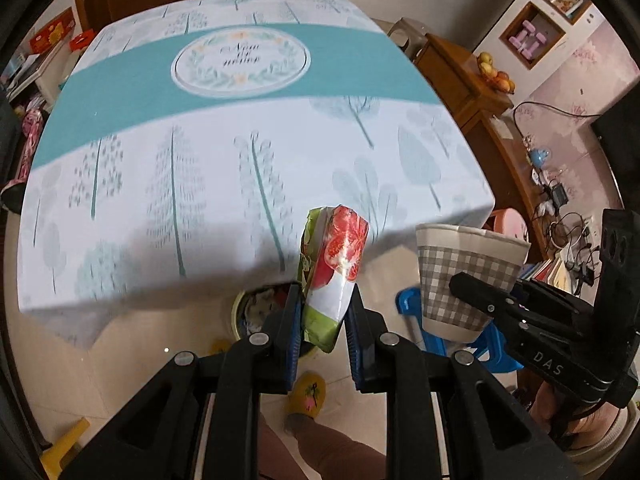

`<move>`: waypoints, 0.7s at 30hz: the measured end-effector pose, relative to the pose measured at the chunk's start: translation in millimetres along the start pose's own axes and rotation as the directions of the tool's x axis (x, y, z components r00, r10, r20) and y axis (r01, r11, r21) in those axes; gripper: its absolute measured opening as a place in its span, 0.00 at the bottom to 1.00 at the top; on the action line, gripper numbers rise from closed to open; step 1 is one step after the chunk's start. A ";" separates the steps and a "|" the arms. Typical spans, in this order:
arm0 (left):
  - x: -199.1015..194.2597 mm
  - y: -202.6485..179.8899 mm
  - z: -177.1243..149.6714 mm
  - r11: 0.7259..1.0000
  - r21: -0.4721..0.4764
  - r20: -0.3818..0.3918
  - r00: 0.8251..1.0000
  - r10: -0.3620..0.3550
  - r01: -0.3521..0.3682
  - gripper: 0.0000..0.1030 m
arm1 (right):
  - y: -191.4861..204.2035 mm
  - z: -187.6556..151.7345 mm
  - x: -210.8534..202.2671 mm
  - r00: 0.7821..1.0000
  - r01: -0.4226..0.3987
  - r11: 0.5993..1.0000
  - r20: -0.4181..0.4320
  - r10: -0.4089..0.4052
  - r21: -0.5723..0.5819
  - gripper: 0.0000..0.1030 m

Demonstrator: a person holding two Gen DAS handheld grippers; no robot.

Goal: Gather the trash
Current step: 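Carry the packet and cup over the bin and open both tools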

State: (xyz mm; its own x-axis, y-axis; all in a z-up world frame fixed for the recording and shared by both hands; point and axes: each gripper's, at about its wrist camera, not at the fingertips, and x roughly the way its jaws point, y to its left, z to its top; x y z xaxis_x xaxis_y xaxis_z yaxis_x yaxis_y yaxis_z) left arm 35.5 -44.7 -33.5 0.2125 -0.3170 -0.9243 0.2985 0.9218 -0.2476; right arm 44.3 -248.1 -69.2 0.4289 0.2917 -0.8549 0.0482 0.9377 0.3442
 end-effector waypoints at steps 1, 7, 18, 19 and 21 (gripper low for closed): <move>1.6 0.2 -6.8 1.000 -0.003 -0.004 1.000 0.004 -0.004 0.17 | -0.7 -6.3 3.2 1.000 0.001 1.000 -0.011 -0.001 0.000 0.26; 20.9 6.3 -34.5 1.000 -0.002 -0.036 0.999 0.024 -0.024 0.17 | -6.2 -40.4 21.1 0.999 0.018 0.999 -0.051 -0.017 0.029 0.26; 91.6 29.9 -89.6 0.998 0.037 -0.059 0.997 0.051 -0.048 0.17 | -16.2 -97.7 91.5 0.993 0.071 0.993 -0.104 -0.062 0.090 0.26; 100.1 33.3 -93.7 0.998 0.035 -0.062 0.997 0.053 -0.051 0.17 | -17.7 -101.3 99.3 0.992 0.075 0.993 -0.107 -0.065 0.095 0.26; 120.4 42.1 -101.6 0.999 0.023 -0.067 0.997 0.050 -0.048 0.17 | -21.2 -110.4 118.3 0.991 0.085 0.991 -0.116 -0.072 0.106 0.27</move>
State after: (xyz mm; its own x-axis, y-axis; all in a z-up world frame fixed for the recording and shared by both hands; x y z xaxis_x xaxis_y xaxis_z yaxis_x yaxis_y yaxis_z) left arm -20.9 -21.4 -184.7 0.1641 -0.2551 -0.9529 0.3095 0.9305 -0.1958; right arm -5.7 -212.7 -220.4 0.3166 0.2432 -0.9169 0.1802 0.9336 0.3098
